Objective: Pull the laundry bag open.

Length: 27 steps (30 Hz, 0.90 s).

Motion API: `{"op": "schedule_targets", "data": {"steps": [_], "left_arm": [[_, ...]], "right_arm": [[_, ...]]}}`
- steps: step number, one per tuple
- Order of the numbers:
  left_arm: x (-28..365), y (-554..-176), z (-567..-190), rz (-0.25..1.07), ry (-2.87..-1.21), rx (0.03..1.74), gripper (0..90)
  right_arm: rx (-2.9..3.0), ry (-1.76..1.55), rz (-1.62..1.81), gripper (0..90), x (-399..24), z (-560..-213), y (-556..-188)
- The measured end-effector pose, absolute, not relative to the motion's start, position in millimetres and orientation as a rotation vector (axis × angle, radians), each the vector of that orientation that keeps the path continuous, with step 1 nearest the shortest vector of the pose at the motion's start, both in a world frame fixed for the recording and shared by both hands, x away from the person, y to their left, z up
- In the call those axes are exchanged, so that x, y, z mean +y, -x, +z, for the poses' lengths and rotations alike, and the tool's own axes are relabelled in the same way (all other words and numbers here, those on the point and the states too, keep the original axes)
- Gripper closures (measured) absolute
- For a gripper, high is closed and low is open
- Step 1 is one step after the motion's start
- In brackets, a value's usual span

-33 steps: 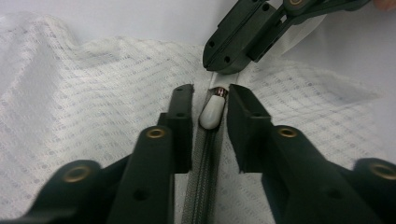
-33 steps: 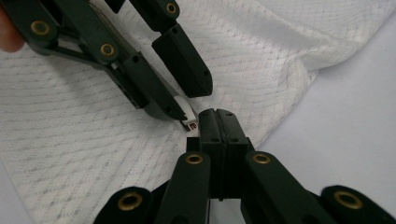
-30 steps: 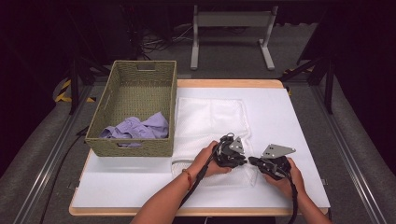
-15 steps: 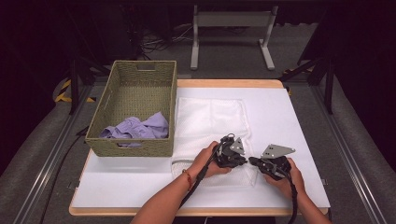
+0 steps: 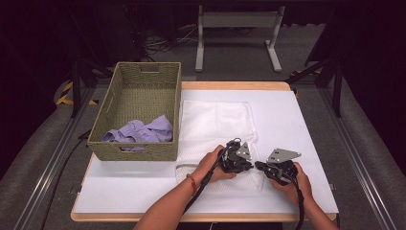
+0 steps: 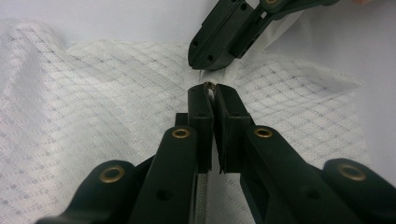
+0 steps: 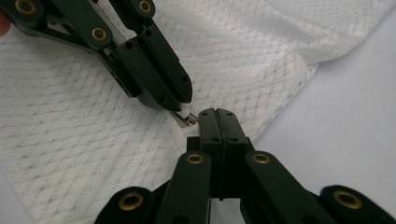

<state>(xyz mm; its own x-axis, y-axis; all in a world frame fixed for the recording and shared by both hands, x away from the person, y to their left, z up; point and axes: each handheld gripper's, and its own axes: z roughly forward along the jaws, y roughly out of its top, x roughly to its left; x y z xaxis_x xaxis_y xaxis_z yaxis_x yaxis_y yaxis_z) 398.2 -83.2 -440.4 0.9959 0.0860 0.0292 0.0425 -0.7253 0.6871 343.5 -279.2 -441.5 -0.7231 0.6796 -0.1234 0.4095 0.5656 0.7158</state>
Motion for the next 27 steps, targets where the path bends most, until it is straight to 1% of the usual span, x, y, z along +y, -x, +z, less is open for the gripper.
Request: {"op": "schedule_targets", "data": {"steps": [2, 3, 4, 5, 6, 10, 12, 13, 15, 17, 20, 22, 23, 27], "left_arm": [[-79, -399, -439, 0.068, -2.381, 0.100, 86.2], [-76, -399, -438, 0.065, -2.385, 0.095, 89.5], [-70, -400, -436, 0.060, -2.375, 0.111, 90.0], [-70, -400, -436, 0.060, -2.375, 0.111, 90.0], [-62, -403, -435, 0.101, -2.378, 0.131, 90.0], [-51, -409, -430, 0.088, -2.315, 0.174, 89.9], [-51, -408, -427, 0.068, -2.299, 0.134, 89.9], [-54, -406, -427, 0.098, -2.312, 0.132, 89.8], [-61, -404, -429, 0.071, -2.323, 0.108, 87.3], [-69, -403, -432, 0.072, -2.340, 0.094, 82.1], [-78, -405, -438, 0.058, -2.368, 0.084, 77.1], [-81, -406, -439, 0.064, -2.374, 0.088, 76.0], [-81, -407, -439, 0.070, -2.377, 0.094, 73.5], [-84, -409, -441, 0.045, -2.371, 0.107, 69.0]], "right_arm": [[2.414, -0.880, 0.953, 90.0, -279, -441, -343], [2.418, -0.879, 0.958, 90.0, -279, -441, -344], [2.418, -0.883, 0.961, 90.0, -280, -442, -344], [2.418, -0.883, 0.961, 90.0, -280, -442, -344], [2.417, -0.883, 0.963, 90.0, -280, -442, -344], [2.415, -0.886, 0.968, 90.0, -280, -442, -344], [2.412, -0.880, 0.955, 90.0, -279, -442, -343], [2.412, -0.875, 0.955, 90.0, -279, -442, -343], [2.412, -0.881, 0.962, 90.0, -280, -441, -343], [2.412, -0.879, 0.973, 90.0, -280, -442, -343], [2.413, -0.851, 0.979, 90.0, -281, -441, -342], [2.413, -0.848, 0.982, 90.0, -281, -441, -342], [2.408, -0.843, 0.984, 90.0, -281, -440, -341], [2.420, -0.834, 1.026, 90.0, -279, -436, -338]]}}
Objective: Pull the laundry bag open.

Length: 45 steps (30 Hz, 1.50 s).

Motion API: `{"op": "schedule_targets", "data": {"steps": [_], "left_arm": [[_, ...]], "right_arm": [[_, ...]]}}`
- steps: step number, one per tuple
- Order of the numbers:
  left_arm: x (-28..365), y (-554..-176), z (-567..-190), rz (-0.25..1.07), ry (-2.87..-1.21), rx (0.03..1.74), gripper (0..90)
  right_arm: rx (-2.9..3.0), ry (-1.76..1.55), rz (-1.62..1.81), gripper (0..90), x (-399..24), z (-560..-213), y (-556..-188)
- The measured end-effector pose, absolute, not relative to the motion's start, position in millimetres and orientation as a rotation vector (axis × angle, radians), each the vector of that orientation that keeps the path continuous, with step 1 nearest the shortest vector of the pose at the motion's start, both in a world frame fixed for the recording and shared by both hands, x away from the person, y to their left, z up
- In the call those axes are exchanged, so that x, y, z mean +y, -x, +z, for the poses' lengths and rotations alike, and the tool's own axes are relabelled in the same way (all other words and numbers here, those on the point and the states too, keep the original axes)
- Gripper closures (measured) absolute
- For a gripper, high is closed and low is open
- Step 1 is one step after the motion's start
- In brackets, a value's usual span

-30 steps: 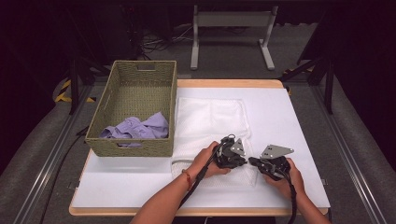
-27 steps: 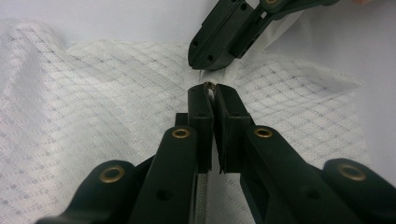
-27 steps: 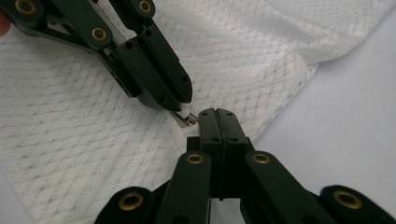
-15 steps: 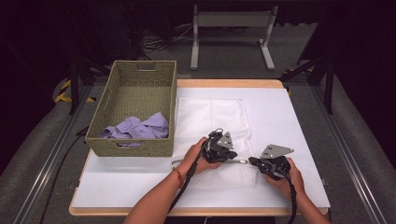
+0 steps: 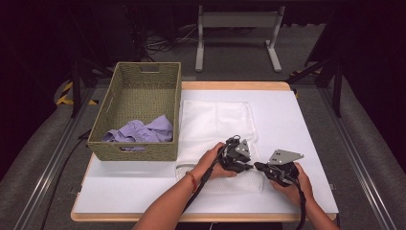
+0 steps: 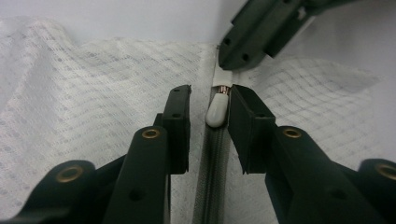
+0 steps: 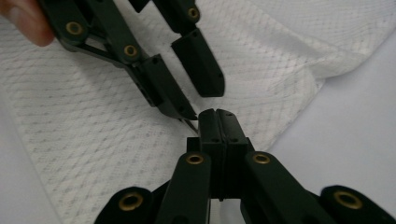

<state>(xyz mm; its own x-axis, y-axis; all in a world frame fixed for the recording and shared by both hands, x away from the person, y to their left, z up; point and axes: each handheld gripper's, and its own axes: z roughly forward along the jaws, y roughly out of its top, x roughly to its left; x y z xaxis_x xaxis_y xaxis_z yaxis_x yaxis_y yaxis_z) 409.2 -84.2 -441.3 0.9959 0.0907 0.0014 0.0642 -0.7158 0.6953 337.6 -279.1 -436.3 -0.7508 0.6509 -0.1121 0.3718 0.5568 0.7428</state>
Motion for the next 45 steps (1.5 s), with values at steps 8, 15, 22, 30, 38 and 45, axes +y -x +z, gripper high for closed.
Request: {"op": "schedule_targets", "data": {"steps": [8, 15, 22, 30, 38, 45], "left_arm": [[-89, -410, -442, 0.029, -2.379, 0.111, 70.6], [-96, -410, -439, 0.036, -2.412, 0.117, 80.5], [-96, -405, -435, 0.075, -2.437, 0.074, 84.7], [-92, -403, -433, 0.078, -2.457, 0.051, 86.1], [-89, -402, -432, 0.101, -2.451, 0.025, 86.1], [-92, -399, -436, 0.127, -2.430, 0.038, 86.1]], "right_arm": [[2.477, -0.844, 0.982, 90.0, -278, -438, -333], [2.478, -0.868, 0.997, 90.0, -280, -441, -333], [2.489, -0.883, 0.986, 90.0, -280, -441, -334], [2.503, -0.920, 0.980, 90.0, -280, -440, -335], [2.503, -0.919, 0.956, 90.0, -278, -439, -335], [2.431, -0.942, 1.047, 90.0, -282, -438, -333]]}}
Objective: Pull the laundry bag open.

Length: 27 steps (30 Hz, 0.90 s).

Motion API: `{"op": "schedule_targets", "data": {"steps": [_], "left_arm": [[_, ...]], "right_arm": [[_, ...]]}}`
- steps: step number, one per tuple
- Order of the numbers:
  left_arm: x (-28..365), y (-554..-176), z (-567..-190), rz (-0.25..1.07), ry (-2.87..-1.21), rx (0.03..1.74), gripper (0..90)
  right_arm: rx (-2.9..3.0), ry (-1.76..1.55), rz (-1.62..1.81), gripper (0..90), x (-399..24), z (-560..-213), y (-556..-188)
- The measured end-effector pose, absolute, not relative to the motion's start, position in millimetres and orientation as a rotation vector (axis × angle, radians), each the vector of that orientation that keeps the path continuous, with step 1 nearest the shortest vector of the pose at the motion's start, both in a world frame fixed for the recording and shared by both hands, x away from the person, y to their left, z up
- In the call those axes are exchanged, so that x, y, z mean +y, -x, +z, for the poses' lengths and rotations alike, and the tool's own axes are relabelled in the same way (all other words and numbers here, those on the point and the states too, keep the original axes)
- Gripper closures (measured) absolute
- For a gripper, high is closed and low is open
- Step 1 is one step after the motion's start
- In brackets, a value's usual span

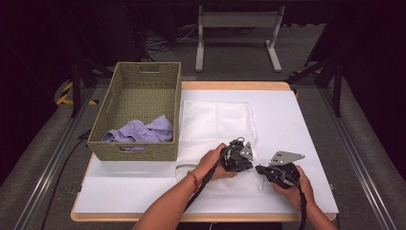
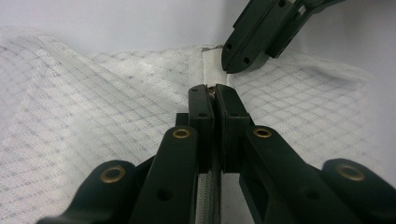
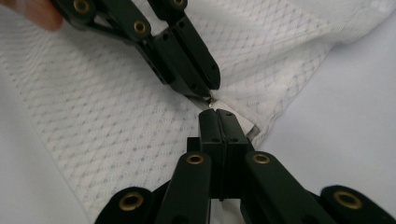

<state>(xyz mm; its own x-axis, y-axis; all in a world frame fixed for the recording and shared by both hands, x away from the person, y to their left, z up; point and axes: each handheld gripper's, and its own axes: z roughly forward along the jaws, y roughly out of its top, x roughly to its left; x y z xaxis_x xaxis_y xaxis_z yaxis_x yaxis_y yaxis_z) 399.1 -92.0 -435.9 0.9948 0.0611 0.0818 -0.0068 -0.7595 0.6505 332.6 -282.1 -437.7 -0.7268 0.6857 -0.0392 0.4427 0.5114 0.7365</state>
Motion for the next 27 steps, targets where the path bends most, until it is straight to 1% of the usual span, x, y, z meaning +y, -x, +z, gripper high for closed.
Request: {"op": "schedule_targets", "data": {"steps": [2, 7, 27], "left_arm": [[-92.4, -399.1, -436.0, 0.132, -2.428, 0.036, 86.1], [-92.6, -398.4, -436.2, 0.136, -2.436, 0.043, 86.2], [-89.8, -398.9, -433.6, 0.126, -2.446, 0.026, 86.3]], "right_arm": [[2.382, -0.934, 1.036, 90.0, -278.8, -434.0, -332.8], [2.380, -0.968, 0.992, 90.0, -277.9, -442.5, -339.2], [2.373, -0.970, 0.954, 90.0, -275.4, -442.5, -337.5]]}}
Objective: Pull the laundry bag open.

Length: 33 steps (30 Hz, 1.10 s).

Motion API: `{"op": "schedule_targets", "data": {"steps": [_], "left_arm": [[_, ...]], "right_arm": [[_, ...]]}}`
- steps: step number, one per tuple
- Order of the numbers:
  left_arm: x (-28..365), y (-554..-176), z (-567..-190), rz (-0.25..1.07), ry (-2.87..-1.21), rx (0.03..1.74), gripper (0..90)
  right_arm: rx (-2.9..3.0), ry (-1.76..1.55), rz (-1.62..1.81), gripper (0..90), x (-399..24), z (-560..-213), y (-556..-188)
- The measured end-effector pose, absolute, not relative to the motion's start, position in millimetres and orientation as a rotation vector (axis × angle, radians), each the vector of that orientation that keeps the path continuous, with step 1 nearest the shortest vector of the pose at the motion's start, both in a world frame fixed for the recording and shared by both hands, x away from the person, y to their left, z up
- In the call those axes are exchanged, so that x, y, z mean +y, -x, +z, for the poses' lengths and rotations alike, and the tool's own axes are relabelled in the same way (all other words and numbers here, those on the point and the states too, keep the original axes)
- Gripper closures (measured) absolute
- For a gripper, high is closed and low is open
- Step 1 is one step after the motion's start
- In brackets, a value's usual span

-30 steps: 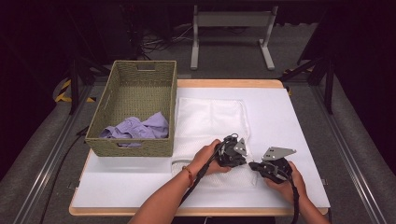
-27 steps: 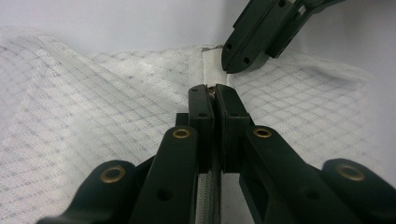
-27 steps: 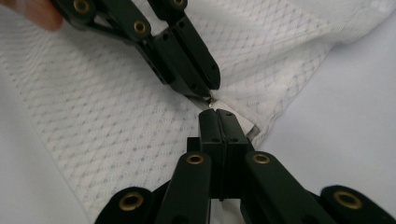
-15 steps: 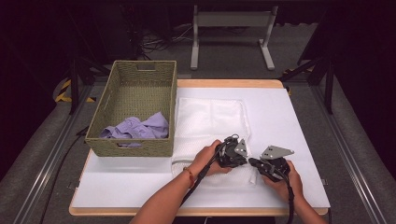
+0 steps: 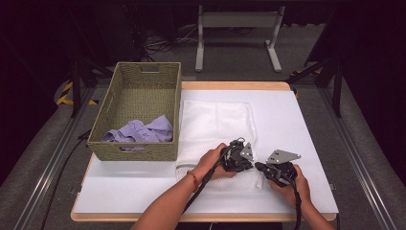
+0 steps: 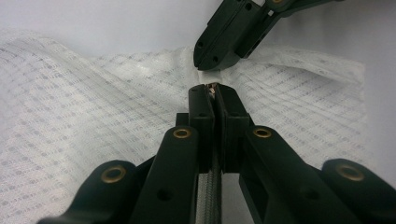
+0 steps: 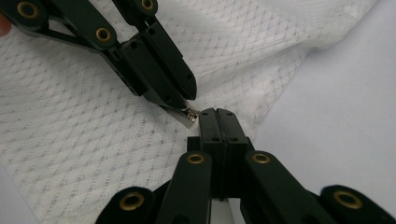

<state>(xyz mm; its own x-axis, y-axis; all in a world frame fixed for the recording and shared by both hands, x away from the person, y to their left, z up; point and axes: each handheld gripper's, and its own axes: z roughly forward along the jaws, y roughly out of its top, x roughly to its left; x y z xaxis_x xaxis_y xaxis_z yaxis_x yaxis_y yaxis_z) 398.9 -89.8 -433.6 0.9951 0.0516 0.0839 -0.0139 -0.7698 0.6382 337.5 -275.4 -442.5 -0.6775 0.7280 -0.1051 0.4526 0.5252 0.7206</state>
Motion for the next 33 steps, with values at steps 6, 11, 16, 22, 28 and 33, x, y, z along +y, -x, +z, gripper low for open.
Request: {"op": "schedule_targets", "data": {"steps": [6, 11, 16, 22, 28, 33], "left_arm": [[-90, -397, -432, 0.137, -2.457, 0.007, 86.3], [-88, -396, -432, 0.144, -2.461, 0.003, 86.3], [-84, -395, -429, 0.154, -2.475, -0.005, 86.3], [-70, -395, -429, 0.152, -2.463, 0.028, 86.2], [-45, -389, -426, 0.188, -2.447, 0.054, 86.2], [-30, -376, -425, 0.253, -2.443, 0.039, 86.2]], "right_arm": [[2.369, -0.966, 0.940, 90.0, -276, -442, -337], [2.377, -0.961, 0.934, 90.0, -275, -442, -337], [2.364, -0.955, 0.930, 90.0, -275, -443, -336], [2.367, -0.944, 0.912, 90.0, -273, -443, -336], [2.372, -0.944, 0.913, 90.0, -273, -442, -337], [2.377, -0.939, 0.911, 90.0, -273, -442, -337]]}}
